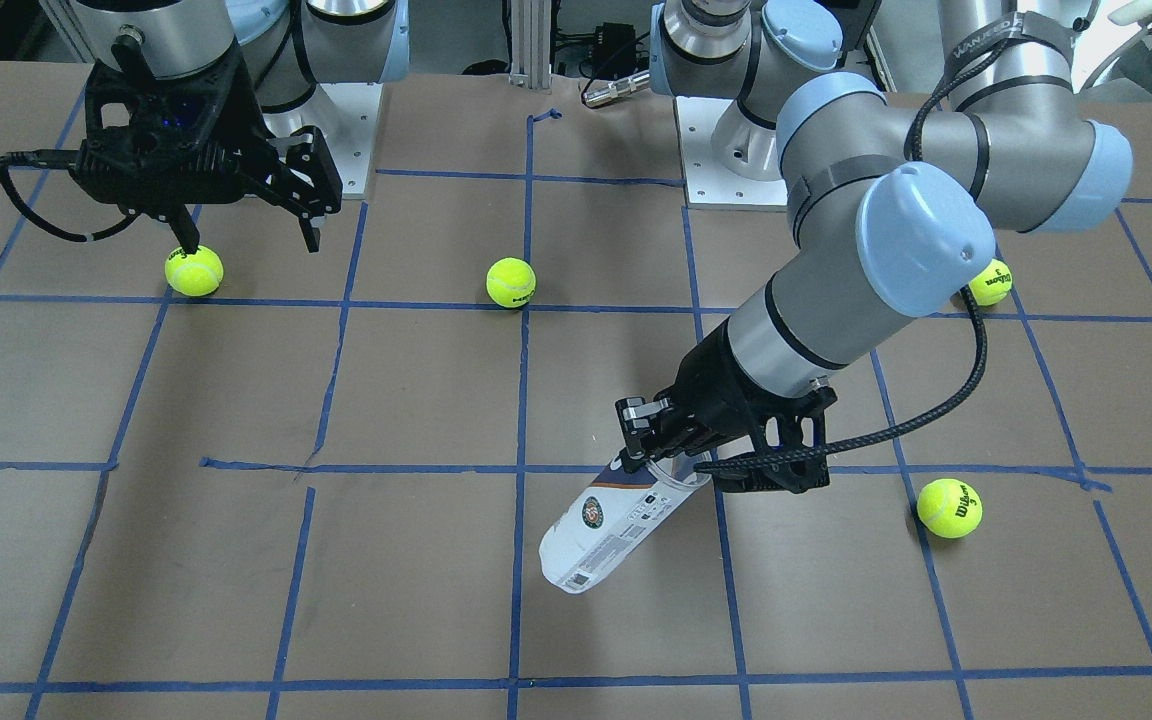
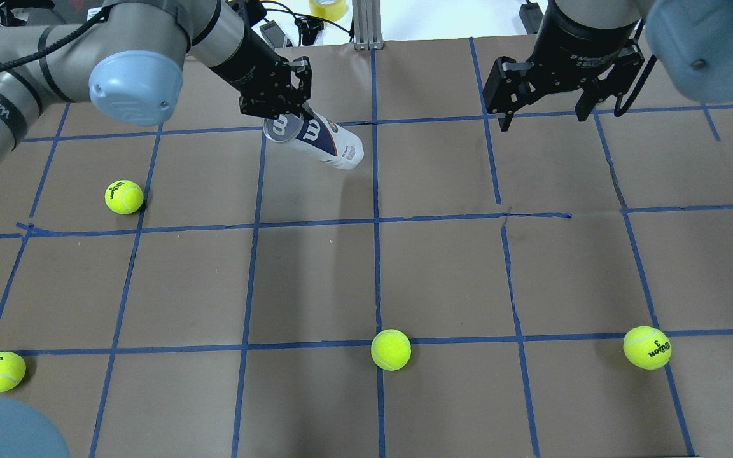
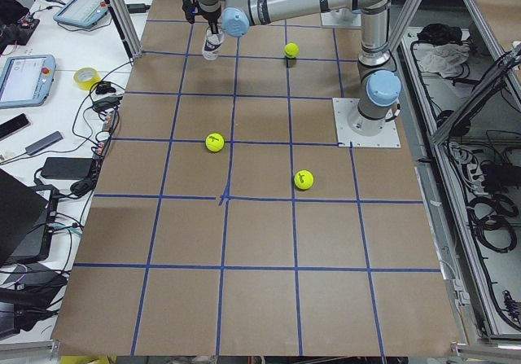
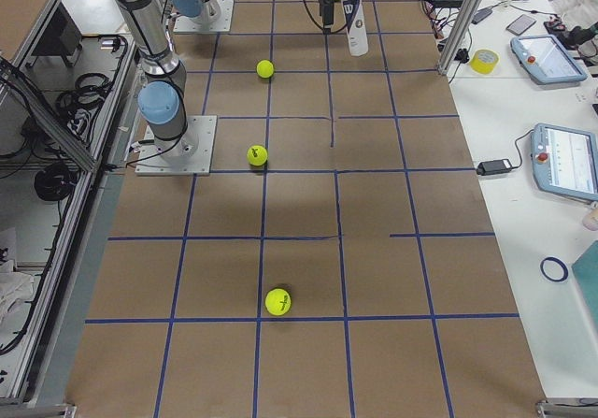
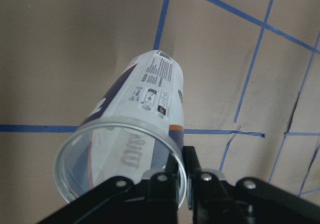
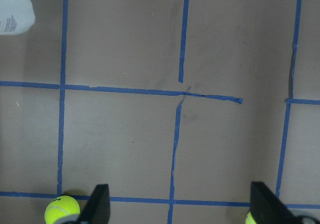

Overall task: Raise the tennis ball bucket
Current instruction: 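Lift and tilt the can upright with the left gripper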

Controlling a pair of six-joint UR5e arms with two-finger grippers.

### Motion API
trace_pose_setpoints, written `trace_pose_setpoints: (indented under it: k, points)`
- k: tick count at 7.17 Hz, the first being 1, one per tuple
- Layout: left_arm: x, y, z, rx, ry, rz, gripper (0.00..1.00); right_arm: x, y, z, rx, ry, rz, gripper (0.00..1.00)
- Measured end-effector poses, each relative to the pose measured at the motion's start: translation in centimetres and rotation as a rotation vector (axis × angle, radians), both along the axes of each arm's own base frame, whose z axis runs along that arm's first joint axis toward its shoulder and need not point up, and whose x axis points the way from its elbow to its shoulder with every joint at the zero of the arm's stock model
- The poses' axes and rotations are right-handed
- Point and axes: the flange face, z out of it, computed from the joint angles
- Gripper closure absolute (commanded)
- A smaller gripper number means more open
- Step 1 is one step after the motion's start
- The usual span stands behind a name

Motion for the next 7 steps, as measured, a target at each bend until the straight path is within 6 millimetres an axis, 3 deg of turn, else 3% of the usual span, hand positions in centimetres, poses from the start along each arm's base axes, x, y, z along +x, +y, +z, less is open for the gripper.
trace_pose_setpoints:
  k: [2,4,5,7]
  points:
    - [-3.2,0.0,0.2,-0.083,-0.208,-0.122,1.0,0.0,0.1,-0.1,0.003,0.001,0.002,0.0]
    - [-5.4,0.0,-1.9,-0.067,-0.303,-0.223,1.0,0.0,0.3,-0.2,0.004,0.002,0.002,0.0]
    - [-6.1,-0.1,-2.2,-0.025,-0.324,-0.254,1.0,0.0,0.3,-0.1,0.004,0.002,0.002,0.0]
    - [-6.5,-1.3,-0.7,0.059,-0.382,-0.282,1.0,0.0,0.4,-0.2,0.004,0.002,0.002,0.0]
